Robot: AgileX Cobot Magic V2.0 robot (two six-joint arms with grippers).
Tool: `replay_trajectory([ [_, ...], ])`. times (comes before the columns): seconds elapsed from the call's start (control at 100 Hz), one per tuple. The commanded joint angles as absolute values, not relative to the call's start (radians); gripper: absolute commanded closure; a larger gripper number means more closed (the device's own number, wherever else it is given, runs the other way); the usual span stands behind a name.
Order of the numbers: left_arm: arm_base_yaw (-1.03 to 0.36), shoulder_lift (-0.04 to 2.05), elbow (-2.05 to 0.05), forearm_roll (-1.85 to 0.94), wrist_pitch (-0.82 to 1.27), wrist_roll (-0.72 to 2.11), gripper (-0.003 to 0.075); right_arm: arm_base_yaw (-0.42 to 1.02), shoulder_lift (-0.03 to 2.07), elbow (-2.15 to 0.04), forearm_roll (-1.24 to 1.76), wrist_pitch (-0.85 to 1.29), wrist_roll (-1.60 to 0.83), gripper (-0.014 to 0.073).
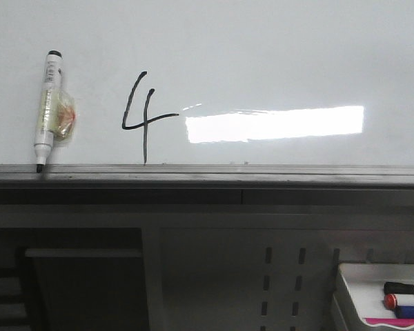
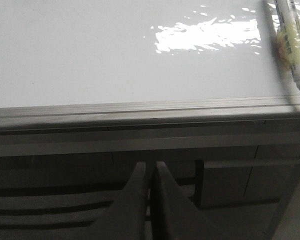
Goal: Write number 4 on whiteboard
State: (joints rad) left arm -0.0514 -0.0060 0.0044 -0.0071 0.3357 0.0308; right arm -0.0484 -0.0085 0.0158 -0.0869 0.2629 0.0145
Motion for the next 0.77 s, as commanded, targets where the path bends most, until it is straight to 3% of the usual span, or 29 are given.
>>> replay_trajectory([
  [0.0,-0.048,-0.031,0.039,-0.016,0.284,0.027,0.0741,-0.054,-0.026,0.034,-0.100,0.254,0.018,0.0659],
  [0.76,-0.048,-0.031,0.039,-0.016,0.284,0.027,0.0741,-0.054,-0.026,0.034,-0.073,0.317,0.018,0.0659],
])
